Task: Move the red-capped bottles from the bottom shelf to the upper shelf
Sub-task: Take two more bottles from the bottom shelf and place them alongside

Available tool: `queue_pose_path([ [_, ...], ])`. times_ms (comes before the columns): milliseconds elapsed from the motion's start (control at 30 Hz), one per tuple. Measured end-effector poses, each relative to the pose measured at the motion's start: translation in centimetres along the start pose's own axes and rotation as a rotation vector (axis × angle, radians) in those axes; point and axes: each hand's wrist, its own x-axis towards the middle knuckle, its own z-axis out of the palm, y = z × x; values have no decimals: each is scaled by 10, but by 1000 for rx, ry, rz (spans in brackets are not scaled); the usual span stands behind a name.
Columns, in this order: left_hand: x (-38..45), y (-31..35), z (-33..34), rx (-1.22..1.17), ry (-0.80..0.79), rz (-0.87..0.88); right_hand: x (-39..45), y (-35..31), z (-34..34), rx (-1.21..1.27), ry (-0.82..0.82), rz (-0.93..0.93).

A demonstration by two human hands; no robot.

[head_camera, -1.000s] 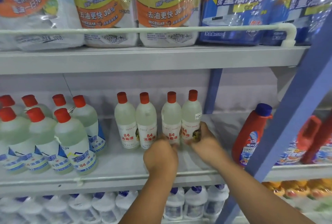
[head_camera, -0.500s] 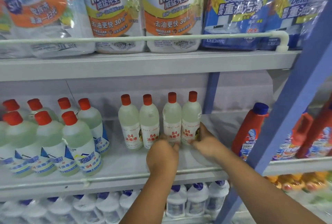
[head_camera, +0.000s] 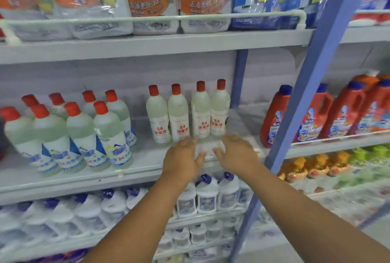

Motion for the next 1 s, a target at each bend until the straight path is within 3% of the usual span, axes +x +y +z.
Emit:
queue_pose_path([
  [167, -57, -2, -18, 109, 25, -37, -54, -9, 1, -85, -25, -151],
  [500, -228, -36, -64, 104, 48, -356, -164, -69, 28, -90, -74, -425],
  [733, -358, -134, -84, 95, 57, -612, -233, -188, 95, -118, -176, -612],
  [1000, -500, -308, -122, 122, 49, -800, -311, -389, 196, -113, -255, -758],
])
